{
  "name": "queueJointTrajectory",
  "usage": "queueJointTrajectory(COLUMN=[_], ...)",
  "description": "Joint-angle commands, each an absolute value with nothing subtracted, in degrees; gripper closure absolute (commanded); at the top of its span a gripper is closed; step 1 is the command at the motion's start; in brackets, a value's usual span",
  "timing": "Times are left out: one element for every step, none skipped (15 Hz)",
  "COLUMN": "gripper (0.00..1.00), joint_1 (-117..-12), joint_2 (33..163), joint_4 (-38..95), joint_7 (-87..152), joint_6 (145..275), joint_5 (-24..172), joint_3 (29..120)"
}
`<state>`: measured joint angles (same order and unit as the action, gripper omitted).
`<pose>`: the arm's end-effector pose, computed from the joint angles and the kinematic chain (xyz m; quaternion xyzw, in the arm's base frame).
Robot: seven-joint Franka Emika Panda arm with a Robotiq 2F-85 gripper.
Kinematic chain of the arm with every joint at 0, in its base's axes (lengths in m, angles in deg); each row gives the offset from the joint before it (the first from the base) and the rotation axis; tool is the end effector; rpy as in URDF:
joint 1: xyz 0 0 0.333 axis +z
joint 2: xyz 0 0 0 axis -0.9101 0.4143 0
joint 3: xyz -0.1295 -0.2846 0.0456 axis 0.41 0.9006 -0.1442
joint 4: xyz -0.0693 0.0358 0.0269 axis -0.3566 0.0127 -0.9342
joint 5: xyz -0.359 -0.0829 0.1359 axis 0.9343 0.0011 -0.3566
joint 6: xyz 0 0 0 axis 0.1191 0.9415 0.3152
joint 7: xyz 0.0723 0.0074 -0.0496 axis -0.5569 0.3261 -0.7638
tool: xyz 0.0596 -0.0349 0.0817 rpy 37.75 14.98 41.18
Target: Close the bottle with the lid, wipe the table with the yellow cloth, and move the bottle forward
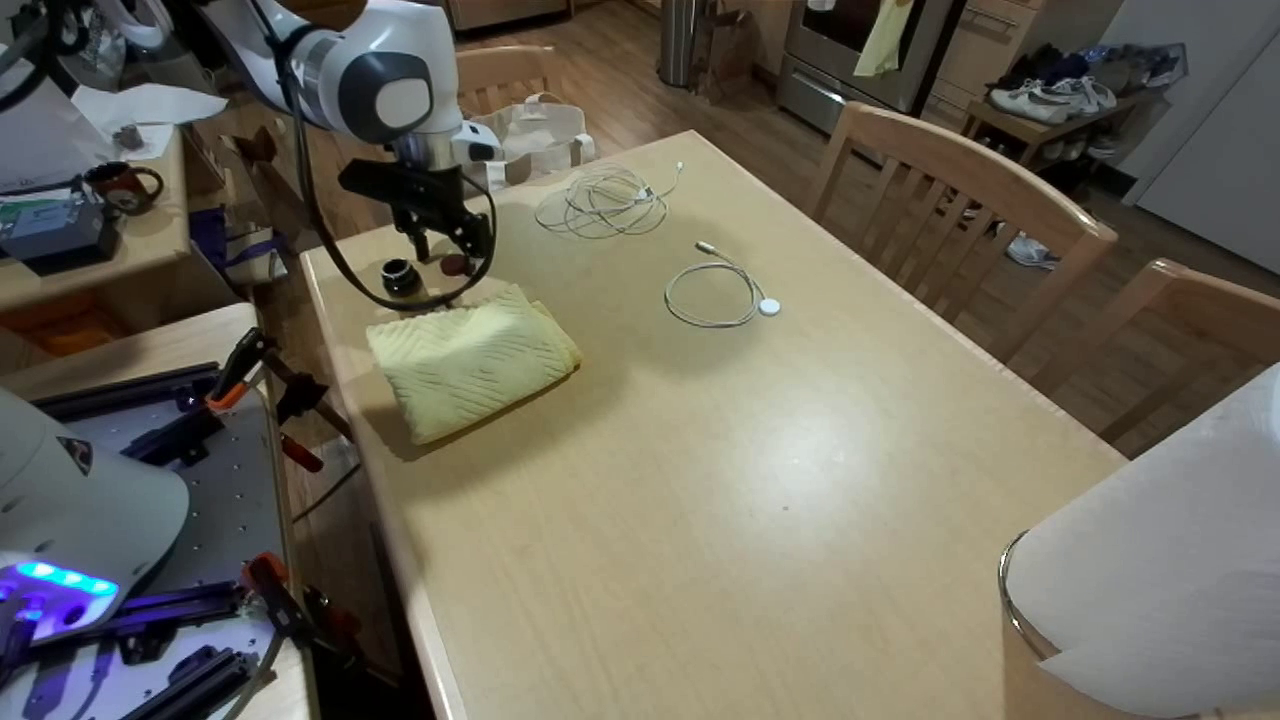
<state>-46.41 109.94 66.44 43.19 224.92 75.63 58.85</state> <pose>0.4312 0.2702 0.1296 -0.9357 -0.3428 0.0820 0.0145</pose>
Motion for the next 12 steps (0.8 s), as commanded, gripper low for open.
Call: queueJointTrajectory(gripper=[0.47, 0.53, 0.58, 0.66, 0.71, 0.78, 0.78, 0.80, 0.81, 0.81, 0.81, 0.81], joint_1=[-45.2, -45.3, -45.3, -45.2, -45.4, -46.1, -46.5, -47.1, -47.6, -48.2, -48.4, -49.0], joint_2=[110.5, 110.5, 110.4, 110.2, 109.7, 108.9, 107.9, 106.7, 105.9, 104.8, 103.5, 102.2], joint_4=[65.8, 65.7, 65.7, 65.7, 65.8, 66.0, 66.5, 67.1, 67.7, 68.6, 69.5, 70.4], joint_7=[40.1, 40.0, 40.1, 40.0, 40.3, 40.9, 40.8, 41.4, 41.5, 41.6, 40.9, 40.9], joint_6=[226.0, 226.1, 226.1, 226.0, 225.3, 223.5, 222.8, 222.3, 222.0, 221.4, 220.8, 219.9], joint_5=[79.1, 79.4, 79.5, 79.5, 79.1, 77.8, 77.4, 76.9, 76.5, 75.9, 75.8, 75.4], joint_3=[59.9, 59.9, 59.7, 59.7, 59.4, 58.7, 58.5, 58.1, 58.0, 57.8, 58.2, 58.2])
